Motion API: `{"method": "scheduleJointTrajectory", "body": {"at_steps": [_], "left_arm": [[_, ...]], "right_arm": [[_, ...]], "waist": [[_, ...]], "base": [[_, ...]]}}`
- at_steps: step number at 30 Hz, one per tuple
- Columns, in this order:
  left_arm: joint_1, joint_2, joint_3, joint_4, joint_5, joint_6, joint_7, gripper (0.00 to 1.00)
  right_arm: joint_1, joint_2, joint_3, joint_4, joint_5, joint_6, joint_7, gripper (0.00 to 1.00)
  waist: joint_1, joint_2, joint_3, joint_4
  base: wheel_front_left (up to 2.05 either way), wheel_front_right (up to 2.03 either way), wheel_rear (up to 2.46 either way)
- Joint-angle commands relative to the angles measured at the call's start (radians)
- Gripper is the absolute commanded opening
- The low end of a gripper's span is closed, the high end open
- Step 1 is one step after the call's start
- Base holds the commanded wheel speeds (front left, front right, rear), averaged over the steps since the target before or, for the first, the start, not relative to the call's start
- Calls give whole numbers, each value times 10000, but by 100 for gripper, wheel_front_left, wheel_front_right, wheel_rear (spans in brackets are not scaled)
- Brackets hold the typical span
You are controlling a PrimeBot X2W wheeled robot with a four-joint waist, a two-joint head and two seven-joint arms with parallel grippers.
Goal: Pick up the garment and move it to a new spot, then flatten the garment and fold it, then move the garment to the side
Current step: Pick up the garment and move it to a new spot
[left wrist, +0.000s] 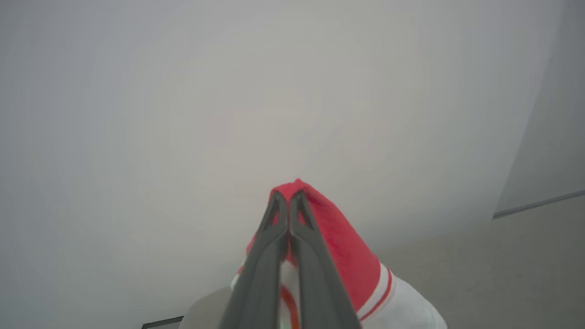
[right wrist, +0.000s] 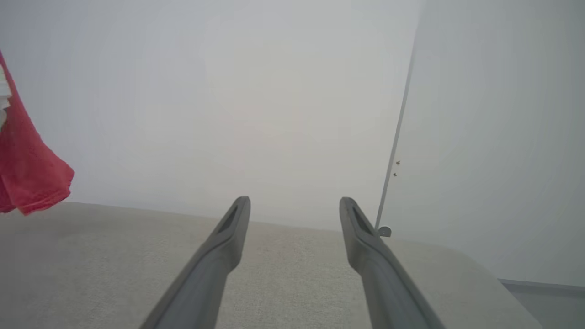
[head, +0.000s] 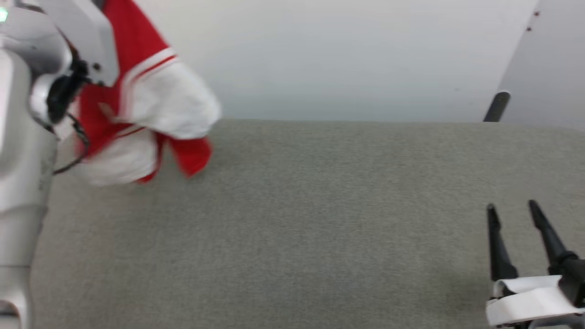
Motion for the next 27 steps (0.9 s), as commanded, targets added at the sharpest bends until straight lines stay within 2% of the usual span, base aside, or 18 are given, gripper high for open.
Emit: {"method": "scheduleJointTrajectory", "body": {"at_steps": [1, 11, 14, 27], "left_arm": [[273, -132, -27, -465, -149, 144, 199, 0], [1133, -833, -419, -1960, -494, 702, 1047, 0], [1623, -1085, -690, -2372, -585, 875, 1419, 0], [3648, -1597, -1361, -2511, -1333, 1152, 2435, 0]], "right_arm": [[113, -26, -277, -89, -118, 3, 35, 100], [138, 45, -1083, -191, -221, 3, -16, 100], [202, 103, -1118, -233, -249, 3, 20, 100], [-11, 183, -813, 330, 31, 3, -262, 100]], "waist": [[0, 0, 22, -418], [0, 0, 184, -1473], [0, 0, 288, -2007], [0, 0, 824, -3163]], "base": [[0, 0, 0], [0, 0, 0], [0, 0, 0], [0, 0, 0]]}}
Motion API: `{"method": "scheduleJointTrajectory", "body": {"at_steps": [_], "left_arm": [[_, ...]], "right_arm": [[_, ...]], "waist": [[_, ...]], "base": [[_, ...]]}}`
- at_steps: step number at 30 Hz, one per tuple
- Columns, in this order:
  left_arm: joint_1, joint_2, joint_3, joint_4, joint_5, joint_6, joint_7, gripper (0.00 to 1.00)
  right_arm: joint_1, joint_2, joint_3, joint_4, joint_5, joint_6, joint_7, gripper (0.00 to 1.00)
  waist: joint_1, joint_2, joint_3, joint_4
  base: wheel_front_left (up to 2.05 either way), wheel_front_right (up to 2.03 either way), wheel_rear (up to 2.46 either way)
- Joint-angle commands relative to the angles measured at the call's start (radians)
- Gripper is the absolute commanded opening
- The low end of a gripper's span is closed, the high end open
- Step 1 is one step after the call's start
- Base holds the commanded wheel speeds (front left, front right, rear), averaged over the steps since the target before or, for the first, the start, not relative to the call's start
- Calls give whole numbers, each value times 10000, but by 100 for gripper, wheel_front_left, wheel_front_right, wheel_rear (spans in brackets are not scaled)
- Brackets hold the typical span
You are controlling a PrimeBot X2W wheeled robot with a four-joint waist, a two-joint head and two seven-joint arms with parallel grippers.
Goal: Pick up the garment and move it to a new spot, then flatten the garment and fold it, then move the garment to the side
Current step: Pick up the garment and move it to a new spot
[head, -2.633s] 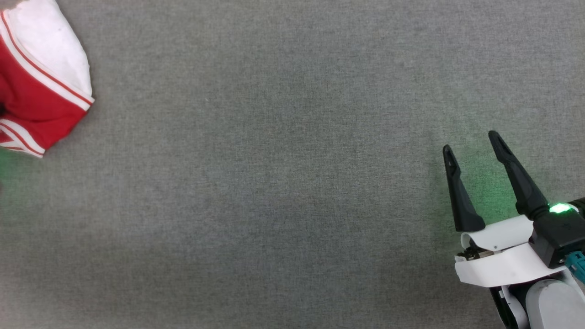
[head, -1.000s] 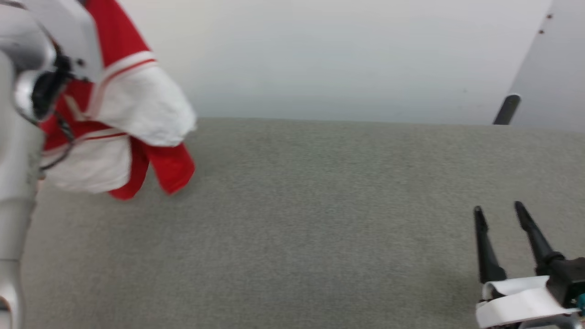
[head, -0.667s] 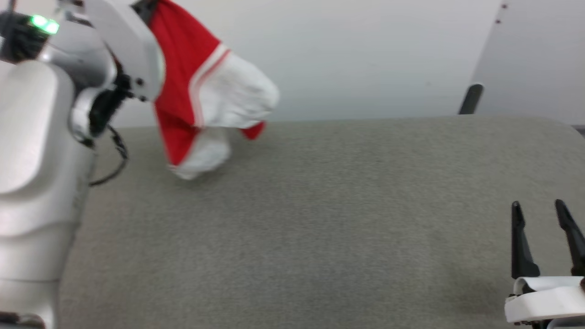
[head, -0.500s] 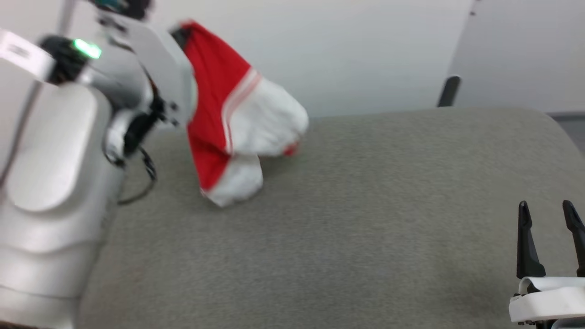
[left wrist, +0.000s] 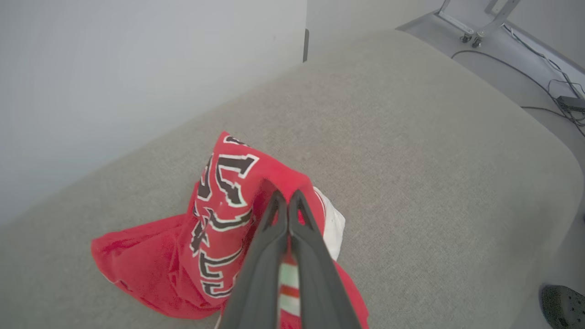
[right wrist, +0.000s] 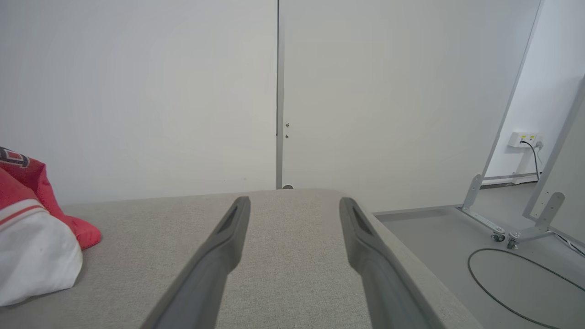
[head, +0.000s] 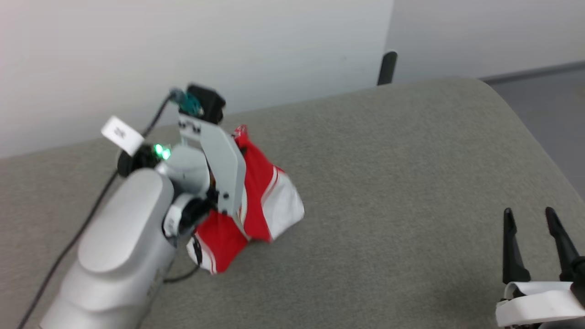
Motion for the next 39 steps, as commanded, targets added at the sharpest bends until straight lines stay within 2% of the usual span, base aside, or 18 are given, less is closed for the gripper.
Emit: {"method": "scheduleJointTrajectory", "body": {"at_steps": [1, 9, 16, 18, 19, 20, 21, 22, 31, 39], "left_arm": [[280, -1, -54, 68, -138, 58, 86, 0], [1000, -48, -294, 418, -414, 17, 429, 0], [1380, -285, -445, 786, -735, -132, 503, 0], [1369, -354, -480, 860, -789, -214, 428, 34], [1368, -374, -493, 890, -797, -282, 389, 40], [1339, -378, -511, 887, -771, -314, 353, 60], [1313, -402, -515, 869, -791, -365, 295, 93], [1300, -442, -495, 842, -860, -405, 274, 100], [1367, -230, -259, 26, -844, -504, -412, 100], [2060, 296, 447, -939, -645, -621, -2464, 100]], "right_arm": [[-75, 34, 102, 79, 49, 1, -86, 100], [-247, 42, 399, 468, 261, 1, -262, 100], [-391, 43, 524, 749, 308, 1, -337, 100], [-395, 42, 536, 791, 267, 1, -338, 100], [-384, 42, 542, 799, 228, 1, -346, 100], [-361, 42, 561, 796, 199, 1, -338, 100], [-326, 42, 563, 798, 184, 1, -335, 100], [-285, 42, 559, 801, 149, 1, -332, 100], [-86, 41, 583, 701, 19, 1, -186, 100], [-42, -71, 731, 732, 1, 1, -150, 100]], "waist": [[0, -1, 324, -358], [0, -1, 502, -549], [0, -1, 442, -382], [0, -1, 354, -260], [0, -1, 291, -181], [0, -1, 229, -99], [0, -1, 163, -3], [0, -1, 93, 105], [0, -1, -440, 1176], [0, -1, -776, 1938]], "base": [[0, 0, 0], [0, 0, 0], [0, 0, 0], [0, 0, 0], [0, 0, 0], [0, 0, 0], [0, 0, 0], [0, 0, 0], [0, 0, 0], [0, 0, 0]]}}
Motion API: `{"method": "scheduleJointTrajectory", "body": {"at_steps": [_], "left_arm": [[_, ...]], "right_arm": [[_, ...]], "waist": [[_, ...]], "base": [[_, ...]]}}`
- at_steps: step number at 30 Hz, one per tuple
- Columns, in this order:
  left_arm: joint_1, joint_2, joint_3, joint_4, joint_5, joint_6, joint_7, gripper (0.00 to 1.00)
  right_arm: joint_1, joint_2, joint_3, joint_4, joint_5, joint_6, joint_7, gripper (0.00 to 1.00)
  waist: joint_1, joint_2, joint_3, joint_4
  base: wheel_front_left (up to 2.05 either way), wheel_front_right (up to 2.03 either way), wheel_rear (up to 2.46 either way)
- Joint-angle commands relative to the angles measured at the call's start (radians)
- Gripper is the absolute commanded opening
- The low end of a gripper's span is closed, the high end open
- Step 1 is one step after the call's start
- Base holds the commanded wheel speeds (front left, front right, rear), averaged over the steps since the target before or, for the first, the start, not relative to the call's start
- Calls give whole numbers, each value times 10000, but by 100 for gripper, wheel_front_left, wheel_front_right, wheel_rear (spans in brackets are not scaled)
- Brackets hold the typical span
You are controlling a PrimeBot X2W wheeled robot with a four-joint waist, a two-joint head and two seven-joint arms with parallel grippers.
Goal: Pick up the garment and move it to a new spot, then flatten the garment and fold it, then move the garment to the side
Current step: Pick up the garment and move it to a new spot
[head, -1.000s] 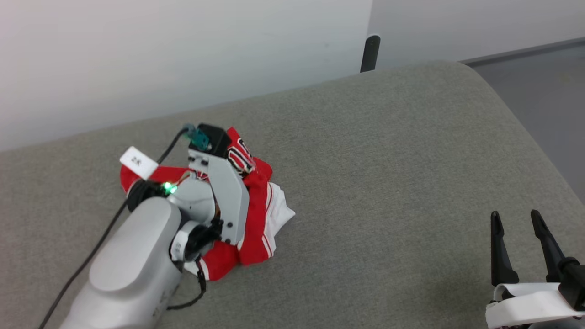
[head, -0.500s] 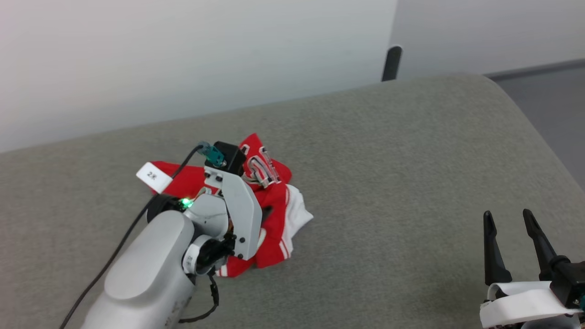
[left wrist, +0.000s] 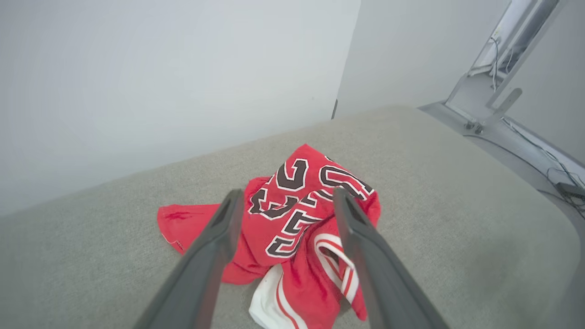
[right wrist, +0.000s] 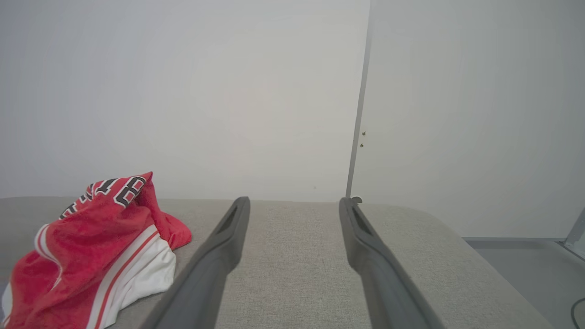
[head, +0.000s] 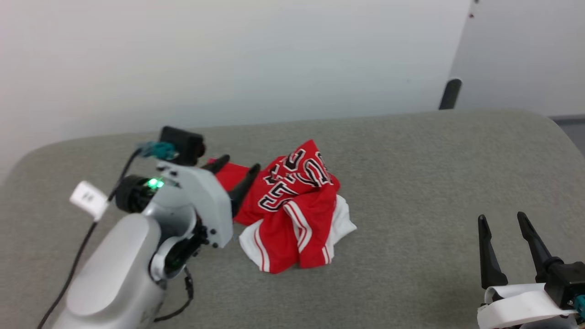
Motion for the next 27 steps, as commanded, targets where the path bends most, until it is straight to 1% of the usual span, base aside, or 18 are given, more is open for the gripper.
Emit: {"method": "scheduleJointTrajectory", "body": {"at_steps": [1, 6, 10, 14, 20, 23, 27], "left_arm": [[355, 133, 204, -161, 88, -66, -581, 100], [1096, 540, 637, -465, 230, -301, -2258, 100], [1784, 797, 946, -584, 347, -370, -3438, 100], [2592, 1001, 1229, -594, 533, -181, -4452, 100], [3822, 1105, 1714, -650, 758, 283, -5995, 100], [4423, 1107, 1955, -585, 725, 509, -6356, 100], [5100, 1003, 2290, -671, 567, 661, -6622, 100]], "right_arm": [[141, -72, 19, 44, -7, 1, -7, 100], [181, -142, -43, 183, -73, 1, -28, 100], [256, -273, -84, 439, 50, 1, -113, 100], [335, -384, -121, 655, 79, 1, -200, 100], [417, -473, -292, 875, 98, 1, -284, 100], [543, -519, -377, 954, 114, 1, -295, 100], [641, -554, -593, 983, 132, 1, -340, 100]], "waist": [[-1, 0, -336, 454], [-1, 0, -507, 721], [-1, 0, -613, 878], [-1, 0, -694, 935], [-1, 0, -845, 918], [-1, 0, -912, 906], [-1, 0, -993, 942]], "base": [[0, 0, 0], [0, 0, 0], [0, 0, 0], [0, 0, 0], [0, 0, 0], [0, 0, 0], [0, 0, 0]]}}
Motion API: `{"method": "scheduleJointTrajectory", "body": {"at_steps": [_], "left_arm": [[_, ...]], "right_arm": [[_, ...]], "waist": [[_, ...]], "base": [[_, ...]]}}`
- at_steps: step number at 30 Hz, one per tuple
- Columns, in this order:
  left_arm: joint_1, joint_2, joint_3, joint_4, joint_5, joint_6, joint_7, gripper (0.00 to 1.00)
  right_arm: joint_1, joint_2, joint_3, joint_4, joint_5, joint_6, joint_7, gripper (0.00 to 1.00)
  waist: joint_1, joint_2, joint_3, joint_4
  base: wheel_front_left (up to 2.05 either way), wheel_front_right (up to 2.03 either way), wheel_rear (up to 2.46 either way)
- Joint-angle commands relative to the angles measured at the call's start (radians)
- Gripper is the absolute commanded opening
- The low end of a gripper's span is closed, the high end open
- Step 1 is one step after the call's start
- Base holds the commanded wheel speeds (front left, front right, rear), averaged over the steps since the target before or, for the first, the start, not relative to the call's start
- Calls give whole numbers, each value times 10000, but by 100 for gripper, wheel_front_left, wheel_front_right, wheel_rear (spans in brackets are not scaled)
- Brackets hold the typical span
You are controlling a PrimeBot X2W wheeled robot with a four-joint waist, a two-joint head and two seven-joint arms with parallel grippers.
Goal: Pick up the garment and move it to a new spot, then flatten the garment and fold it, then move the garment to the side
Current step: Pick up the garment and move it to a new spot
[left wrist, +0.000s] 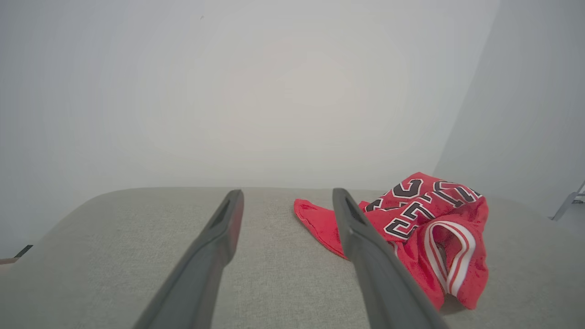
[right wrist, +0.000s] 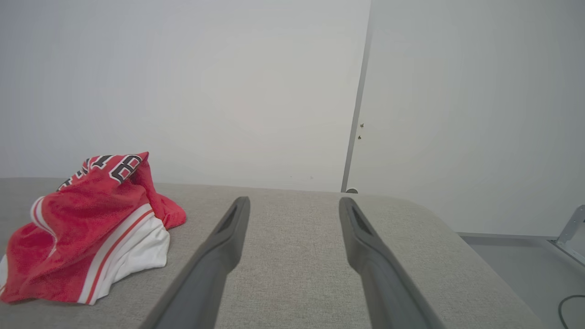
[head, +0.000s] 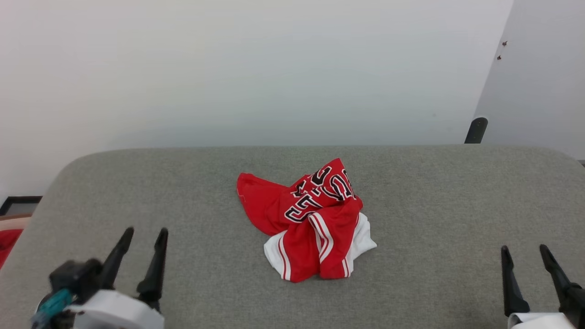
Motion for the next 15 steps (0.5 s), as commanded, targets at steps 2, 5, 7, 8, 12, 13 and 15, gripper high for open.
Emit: {"method": "scheduleJointTrajectory", "body": {"at_steps": [2, 5, 7, 8, 12, 13, 15], "left_arm": [[496, -2, 377, 21, -121, 85, -183, 100], [752, -91, 566, -37, -120, 125, -227, 100], [962, -49, 818, 16, -121, 77, -273, 100], [1048, -75, 936, 21, -133, 58, -285, 100], [1344, -178, 1251, -116, 9, 39, -296, 100], [1374, -199, 1317, -144, 51, -2, -293, 100], [1411, -261, 1405, -188, 93, -45, -294, 100]], "right_arm": [[232, 7, -204, -45, 50, 1, -65, 100], [397, 49, -307, -83, 16, 1, -71, 100], [446, 80, -402, -156, -6, 1, -72, 100], [463, 99, -423, -182, -14, 1, -75, 100], [613, 121, -451, -228, -26, 1, -76, 100], [621, 124, -454, -234, -29, 1, -77, 100], [639, 125, -453, -243, -35, 1, -78, 100]], "waist": [[0, -1, -43, 33], [0, -1, -77, 44], [0, -1, -85, 40], [0, -1, -82, 31], [0, -1, -63, 2], [0, -1, -55, 4], [0, -1, -41, 25]], "base": [[0, 0, 0], [0, 0, 0], [0, 0, 0], [0, 0, 0], [0, 0, 0], [0, 0, 0], [0, 0, 0]]}}
